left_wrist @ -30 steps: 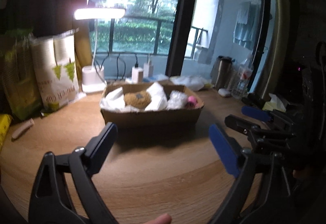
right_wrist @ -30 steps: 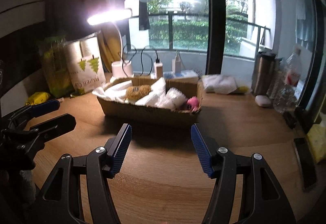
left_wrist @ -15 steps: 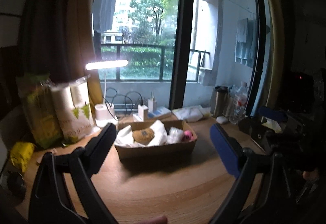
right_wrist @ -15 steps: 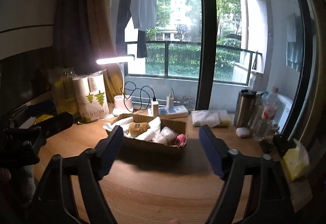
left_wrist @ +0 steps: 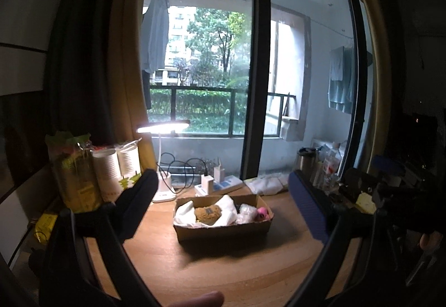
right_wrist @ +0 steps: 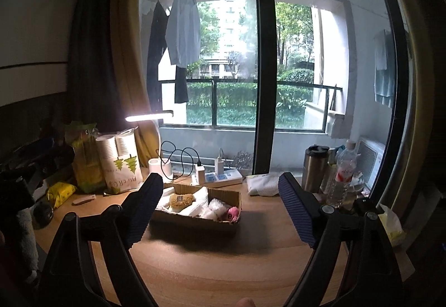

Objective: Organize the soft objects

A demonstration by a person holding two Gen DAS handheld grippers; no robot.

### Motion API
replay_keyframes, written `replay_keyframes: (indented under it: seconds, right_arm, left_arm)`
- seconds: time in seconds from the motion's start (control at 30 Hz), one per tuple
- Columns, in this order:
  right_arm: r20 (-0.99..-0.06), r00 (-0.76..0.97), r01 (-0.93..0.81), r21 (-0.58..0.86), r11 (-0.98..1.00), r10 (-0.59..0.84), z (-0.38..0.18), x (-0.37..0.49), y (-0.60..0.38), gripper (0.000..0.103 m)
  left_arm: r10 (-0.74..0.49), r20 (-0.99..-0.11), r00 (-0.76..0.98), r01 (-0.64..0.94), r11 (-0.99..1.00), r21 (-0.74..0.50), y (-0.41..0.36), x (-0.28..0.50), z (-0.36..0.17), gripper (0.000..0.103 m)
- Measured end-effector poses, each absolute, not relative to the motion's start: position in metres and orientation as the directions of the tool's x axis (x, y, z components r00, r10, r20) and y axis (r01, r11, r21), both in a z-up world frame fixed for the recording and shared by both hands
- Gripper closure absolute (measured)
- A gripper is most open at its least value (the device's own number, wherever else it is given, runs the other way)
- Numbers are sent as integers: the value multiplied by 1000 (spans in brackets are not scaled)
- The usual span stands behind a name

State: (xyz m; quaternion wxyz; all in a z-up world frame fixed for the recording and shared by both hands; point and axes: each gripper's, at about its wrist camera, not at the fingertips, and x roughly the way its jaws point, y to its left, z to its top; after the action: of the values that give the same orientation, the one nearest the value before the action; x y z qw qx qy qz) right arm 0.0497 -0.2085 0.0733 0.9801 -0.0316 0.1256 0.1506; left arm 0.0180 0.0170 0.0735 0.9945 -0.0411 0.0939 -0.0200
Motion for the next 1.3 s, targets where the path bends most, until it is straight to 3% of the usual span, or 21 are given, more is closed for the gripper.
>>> replay_keyframes:
  seconds: [1.3]
  right_arm:
    - [-253, 927, -297, -41, 954, 278, 70, 52, -208, 16]
  left_arm:
    - [-59, -211, 976, 42, 995, -87, 16, 25, 67, 7]
